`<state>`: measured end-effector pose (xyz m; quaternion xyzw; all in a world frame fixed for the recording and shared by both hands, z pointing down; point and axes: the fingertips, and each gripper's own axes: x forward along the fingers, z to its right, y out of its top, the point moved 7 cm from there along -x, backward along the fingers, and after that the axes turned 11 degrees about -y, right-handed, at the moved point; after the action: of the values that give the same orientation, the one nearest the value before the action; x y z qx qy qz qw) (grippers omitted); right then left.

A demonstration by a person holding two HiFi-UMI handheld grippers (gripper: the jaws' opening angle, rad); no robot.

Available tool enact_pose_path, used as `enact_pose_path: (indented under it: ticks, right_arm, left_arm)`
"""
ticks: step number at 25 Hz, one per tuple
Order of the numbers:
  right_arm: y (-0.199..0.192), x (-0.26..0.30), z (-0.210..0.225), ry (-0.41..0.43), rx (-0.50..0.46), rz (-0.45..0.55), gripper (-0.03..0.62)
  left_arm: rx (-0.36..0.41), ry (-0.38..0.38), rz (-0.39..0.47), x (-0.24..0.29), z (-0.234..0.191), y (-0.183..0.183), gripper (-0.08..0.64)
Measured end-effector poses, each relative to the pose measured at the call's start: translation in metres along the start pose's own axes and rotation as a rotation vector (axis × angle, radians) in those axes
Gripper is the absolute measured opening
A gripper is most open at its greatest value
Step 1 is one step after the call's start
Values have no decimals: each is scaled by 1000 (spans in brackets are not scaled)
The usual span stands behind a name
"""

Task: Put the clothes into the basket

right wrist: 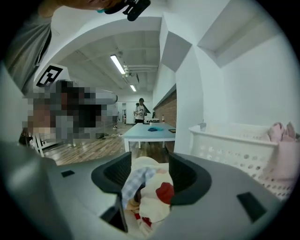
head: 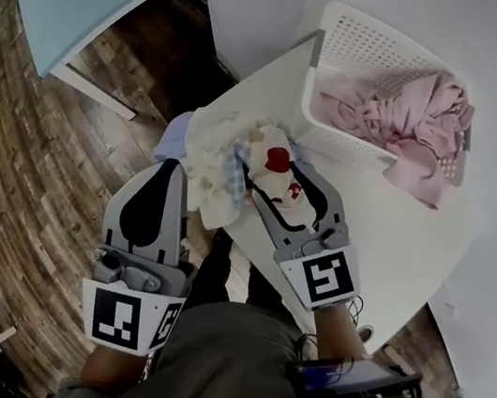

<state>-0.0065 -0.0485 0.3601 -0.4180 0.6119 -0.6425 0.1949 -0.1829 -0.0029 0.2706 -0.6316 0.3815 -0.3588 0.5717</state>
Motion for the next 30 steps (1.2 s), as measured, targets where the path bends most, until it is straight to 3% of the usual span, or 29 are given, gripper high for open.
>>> enact_pose_path:
  ticks: [10,14,19,22,26,30]
  right_arm:
    - [-76,59,-13,-51,26,-220,540]
    - [-104,81,-24,-30,33,-297,588]
    - [-120,95,-29,-46,-66,-350,588]
    - [-119,99,-28,-67,-87,-342,573]
    - [-115,100,-22,-110,-130,-336,329]
    - [-114,99,-19,-130,-128,-303,212]
  left_arm:
    - [-75,-39,-116,13,-39,-56,8]
    - [-90,-38,-156,17,-59,-75,8]
    - [-115,-31,-179,21,-77,-89,8]
    - [-126,-29,-187,21,-84,-92,8]
    - [-130,-28,-193,20,-89,-93,8]
    - [-121,-33,-186,20,-87,-89,8]
